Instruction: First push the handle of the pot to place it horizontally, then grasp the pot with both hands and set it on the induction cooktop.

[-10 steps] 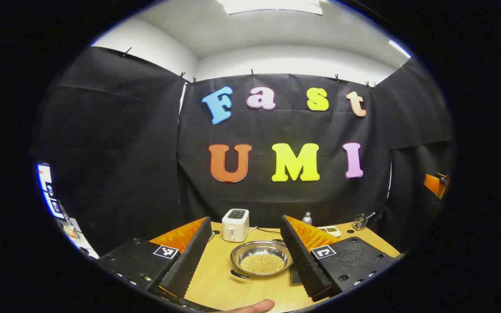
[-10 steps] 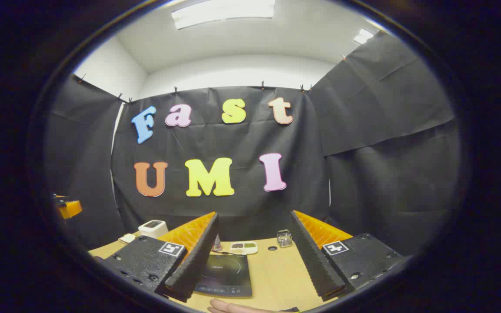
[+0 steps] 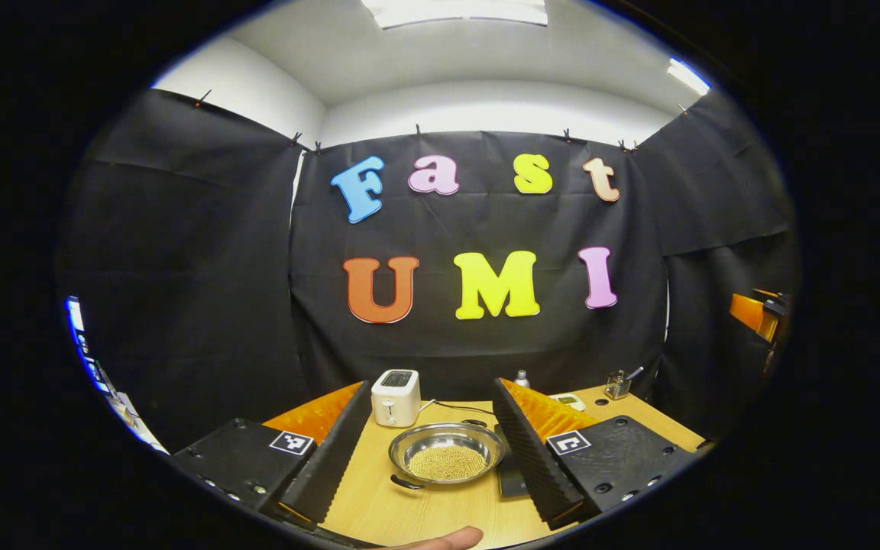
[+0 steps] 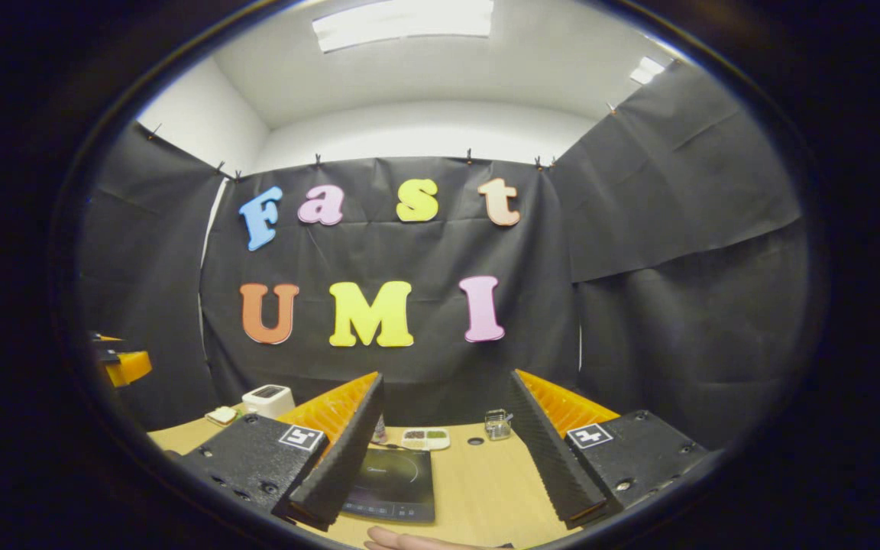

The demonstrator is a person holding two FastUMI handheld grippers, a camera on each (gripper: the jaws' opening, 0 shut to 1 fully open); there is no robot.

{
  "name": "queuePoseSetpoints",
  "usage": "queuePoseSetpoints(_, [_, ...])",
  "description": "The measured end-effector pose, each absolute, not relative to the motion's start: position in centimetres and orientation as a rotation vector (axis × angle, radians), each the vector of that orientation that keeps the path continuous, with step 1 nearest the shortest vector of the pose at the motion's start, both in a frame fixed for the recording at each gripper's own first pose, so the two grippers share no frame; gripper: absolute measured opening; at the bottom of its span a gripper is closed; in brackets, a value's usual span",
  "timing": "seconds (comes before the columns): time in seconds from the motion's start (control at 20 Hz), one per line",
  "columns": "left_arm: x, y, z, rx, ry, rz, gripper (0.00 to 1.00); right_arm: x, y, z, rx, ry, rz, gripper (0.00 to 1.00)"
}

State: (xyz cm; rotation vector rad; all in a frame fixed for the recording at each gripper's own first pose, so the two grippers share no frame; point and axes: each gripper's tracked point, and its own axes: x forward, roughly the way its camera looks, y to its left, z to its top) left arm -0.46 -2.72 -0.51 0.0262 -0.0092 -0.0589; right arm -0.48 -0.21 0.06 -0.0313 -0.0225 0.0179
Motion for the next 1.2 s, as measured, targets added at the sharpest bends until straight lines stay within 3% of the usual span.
queuePoseSetpoints(0.5, [0.1,-4.0,-1.0,0.033,-0.048,-0.097,0.96,0.0,0.3,-0.6,-0.051,-0.019,0.03,0.96])
queuePoseSetpoints(0.75, [0.6,-3.7,-2.1,0.05,-0.031,-0.105,0.72,0.4,0.7,-1.0,-0.053,-0.007,0.038,0.96])
queuePoseSetpoints(0.9, [1.1,-4.5,-3.3,0.074,-0.007,-0.134,0.65,0.5,1.1,-1.6,-0.062,0.01,0.044,0.96])
queuePoseSetpoints(1.0, [1.6,-5.0,-4.3,0.058,0.014,-0.164,0.22,0.5,1.3,-1.8,-0.069,0.017,0.048,0.96])
queuePoseSetpoints(1.05, [1.9,-5.1,-4.7,0.068,0.021,-0.167,0.11,0.6,1.3,-1.6,-0.071,0.014,0.049,0.96])
queuePoseSetpoints(1.1, [2.4,-5.1,-5.7,0.093,0.036,-0.171,0.1,0.7,1.4,-1.5,-0.075,0.011,0.05,1.0])
queuePoseSetpoints(1.2, [2.3,-5.2,-8.1,0.107,0.107,-0.195,0.11,0.5,1.3,-1.5,-0.082,0.013,0.046,0.96])
